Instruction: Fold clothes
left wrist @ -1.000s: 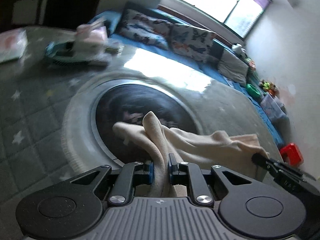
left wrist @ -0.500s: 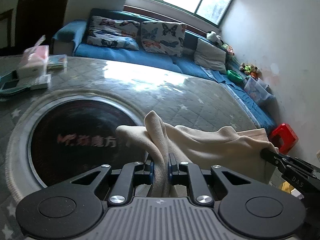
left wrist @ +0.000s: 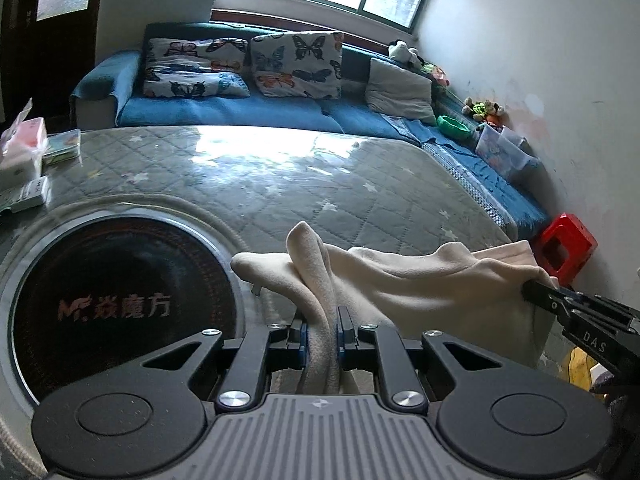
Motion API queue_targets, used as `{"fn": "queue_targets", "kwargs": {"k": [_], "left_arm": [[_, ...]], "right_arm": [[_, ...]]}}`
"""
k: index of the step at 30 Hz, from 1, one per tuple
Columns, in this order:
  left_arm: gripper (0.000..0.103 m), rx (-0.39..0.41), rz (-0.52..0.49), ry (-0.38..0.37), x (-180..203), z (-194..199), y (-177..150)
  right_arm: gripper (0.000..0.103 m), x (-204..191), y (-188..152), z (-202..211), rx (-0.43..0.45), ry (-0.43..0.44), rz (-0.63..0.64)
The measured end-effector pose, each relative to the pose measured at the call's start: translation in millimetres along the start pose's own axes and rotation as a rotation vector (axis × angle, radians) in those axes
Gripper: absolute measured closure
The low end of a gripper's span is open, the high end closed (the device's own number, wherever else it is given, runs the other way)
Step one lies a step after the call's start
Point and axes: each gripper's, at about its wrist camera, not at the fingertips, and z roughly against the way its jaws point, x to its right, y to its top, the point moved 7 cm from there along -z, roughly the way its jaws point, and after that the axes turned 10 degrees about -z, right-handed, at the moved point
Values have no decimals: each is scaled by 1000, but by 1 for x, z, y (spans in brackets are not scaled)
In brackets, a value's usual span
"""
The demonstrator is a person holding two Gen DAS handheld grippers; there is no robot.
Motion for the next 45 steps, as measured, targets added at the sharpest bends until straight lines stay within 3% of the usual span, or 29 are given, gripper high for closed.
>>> {"fn": "queue_targets", "kwargs": {"k": [14, 28, 38, 42, 45], "left_arm": [[88, -24, -42, 11, 11, -29, 4], [88, -70, -30, 61, -11, -43, -12], [87, -85, -27, 67, -16, -38, -19], [84, -79, -17, 61, -18, -29, -23], [78, -64, -25, 58, -16, -22, -24]], "right_arm": [[94, 19, -3, -20, -30, -55, -17], [93, 29, -19, -44, -96, -104, -13], [84, 38, -24, -47, -109, -146, -2], [70, 37, -26, -41, -105, -138, -4], [67, 32, -28, -38, -105, -116, 7]]}}
